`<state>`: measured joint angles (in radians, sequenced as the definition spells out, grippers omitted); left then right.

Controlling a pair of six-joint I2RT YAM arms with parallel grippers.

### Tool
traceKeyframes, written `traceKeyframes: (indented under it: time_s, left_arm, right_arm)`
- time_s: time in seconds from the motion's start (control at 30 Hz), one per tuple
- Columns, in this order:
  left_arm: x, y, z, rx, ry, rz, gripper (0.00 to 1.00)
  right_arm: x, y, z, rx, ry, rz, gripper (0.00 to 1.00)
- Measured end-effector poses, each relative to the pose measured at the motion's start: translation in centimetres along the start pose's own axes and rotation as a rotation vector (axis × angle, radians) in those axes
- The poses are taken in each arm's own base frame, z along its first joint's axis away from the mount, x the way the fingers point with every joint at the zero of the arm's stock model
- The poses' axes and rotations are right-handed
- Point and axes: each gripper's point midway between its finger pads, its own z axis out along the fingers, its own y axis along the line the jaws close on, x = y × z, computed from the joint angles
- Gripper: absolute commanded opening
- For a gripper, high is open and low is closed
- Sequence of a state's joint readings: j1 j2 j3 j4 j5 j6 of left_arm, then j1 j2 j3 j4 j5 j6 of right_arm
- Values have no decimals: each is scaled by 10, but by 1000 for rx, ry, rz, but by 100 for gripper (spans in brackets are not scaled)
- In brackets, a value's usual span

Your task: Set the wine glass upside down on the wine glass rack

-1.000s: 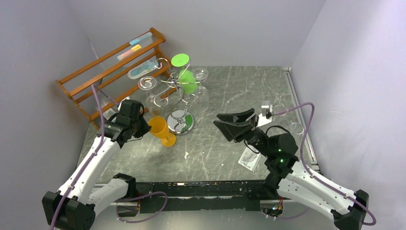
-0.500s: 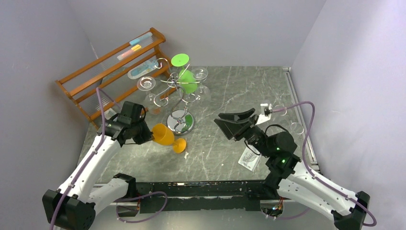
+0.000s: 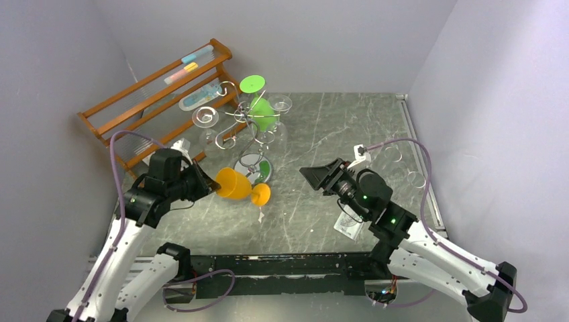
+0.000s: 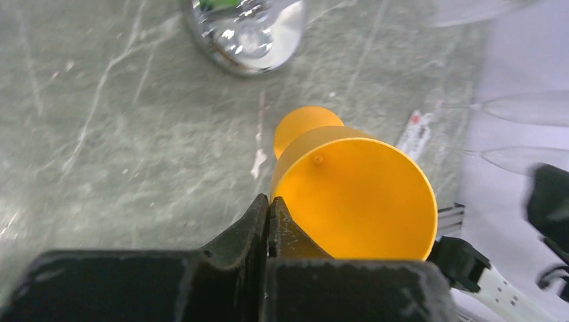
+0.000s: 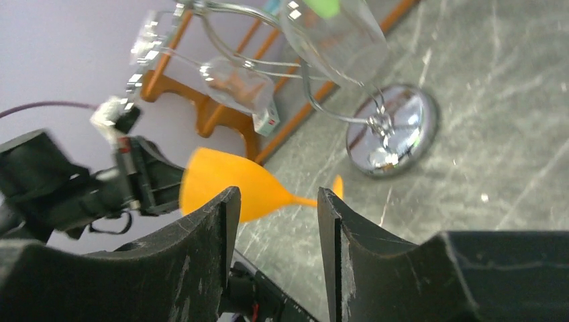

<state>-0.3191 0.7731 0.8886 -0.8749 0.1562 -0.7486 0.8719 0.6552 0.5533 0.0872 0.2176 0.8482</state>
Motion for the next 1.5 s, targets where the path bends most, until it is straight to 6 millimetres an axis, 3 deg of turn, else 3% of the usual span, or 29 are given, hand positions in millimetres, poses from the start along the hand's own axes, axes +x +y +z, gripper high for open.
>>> traceKeyframes:
  time_s: [0.2,0.37,0.47,0.67,1.0,1.1,1.33,1.5]
  left_arm:
    - [-23,-38,-20,221,-159,75,5]
    - [-46,-63,-35,344,-295,138,5]
    - [-51,-73,-29,397,-315,159,5]
    - [-49,-75,-9,438,-309,194,5]
    - [-40,-83,-7,564,-348,258,5]
    - [-38,-84,-9,597,-378,281,5]
    - [-36,-86,-12,638,-412,318,5]
    - [-35,-87,-15,652,-418,348,5]
  right_arm:
    - [30,-25,7,153,97,208,48]
    - [51,-20,17,176,170,405,42]
    - [61,-15,23,186,211,530,39]
    - [50,5,29,130,188,678,43]
    - [27,21,41,199,129,797,39]
    - [34,24,48,240,137,805,38]
    - [62,21,55,354,132,780,53]
    - [62,16,61,392,71,774,53]
